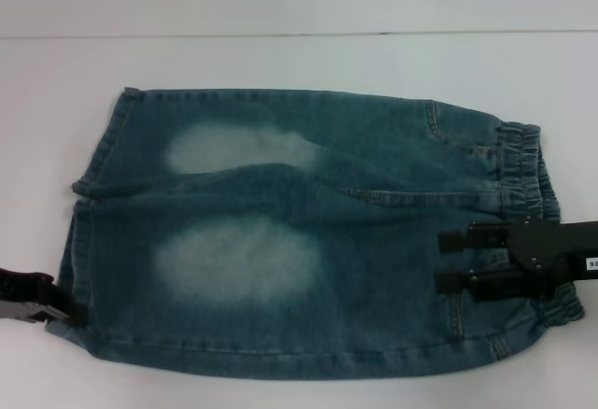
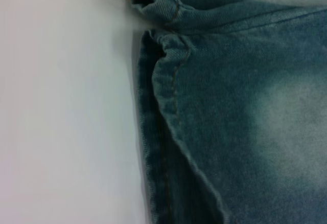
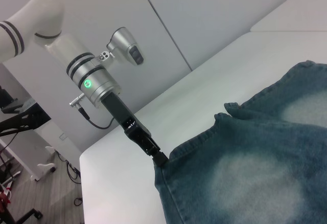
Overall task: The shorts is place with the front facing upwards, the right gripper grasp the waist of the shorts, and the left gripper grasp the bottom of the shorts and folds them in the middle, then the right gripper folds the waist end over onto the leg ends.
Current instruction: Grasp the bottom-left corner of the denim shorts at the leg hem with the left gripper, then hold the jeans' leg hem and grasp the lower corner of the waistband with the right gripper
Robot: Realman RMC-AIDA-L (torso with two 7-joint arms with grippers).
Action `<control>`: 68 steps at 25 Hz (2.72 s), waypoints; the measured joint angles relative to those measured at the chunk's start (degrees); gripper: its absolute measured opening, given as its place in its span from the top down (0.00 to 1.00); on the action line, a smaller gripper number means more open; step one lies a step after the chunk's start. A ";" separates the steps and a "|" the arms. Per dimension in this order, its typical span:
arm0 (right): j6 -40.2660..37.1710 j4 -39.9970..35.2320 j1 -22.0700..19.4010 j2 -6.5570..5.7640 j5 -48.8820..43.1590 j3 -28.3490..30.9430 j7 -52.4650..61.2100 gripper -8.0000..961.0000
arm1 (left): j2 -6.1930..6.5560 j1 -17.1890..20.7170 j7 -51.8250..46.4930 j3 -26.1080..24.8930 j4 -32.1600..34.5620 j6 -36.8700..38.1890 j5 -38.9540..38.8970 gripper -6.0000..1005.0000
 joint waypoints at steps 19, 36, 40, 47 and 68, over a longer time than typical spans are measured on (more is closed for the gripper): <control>-6.68 -8.45 1.43 -5.57 2.59 0.94 17.53 0.15 | 0.34 -0.01 0.50 -0.56 0.01 -0.56 -2.87 0.92; -8.65 -18.53 3.99 -8.14 -24.52 -1.14 22.37 0.15 | 0.97 -1.79 0.29 -1.24 -0.08 -0.22 -4.61 0.92; -8.22 -16.67 4.37 -7.90 -26.46 -1.28 22.57 0.15 | 0.97 -1.98 0.22 -1.23 -0.11 0.06 -5.17 0.92; -5.34 -13.96 4.61 -7.58 -28.00 -1.63 23.08 0.15 | 0.97 -2.58 0.32 -1.12 -0.17 0.71 -6.13 0.92; 1.74 -6.65 8.06 -6.86 -31.21 -5.72 24.85 0.15 | 0.88 -2.99 0.51 -1.00 -0.96 0.30 -6.10 0.92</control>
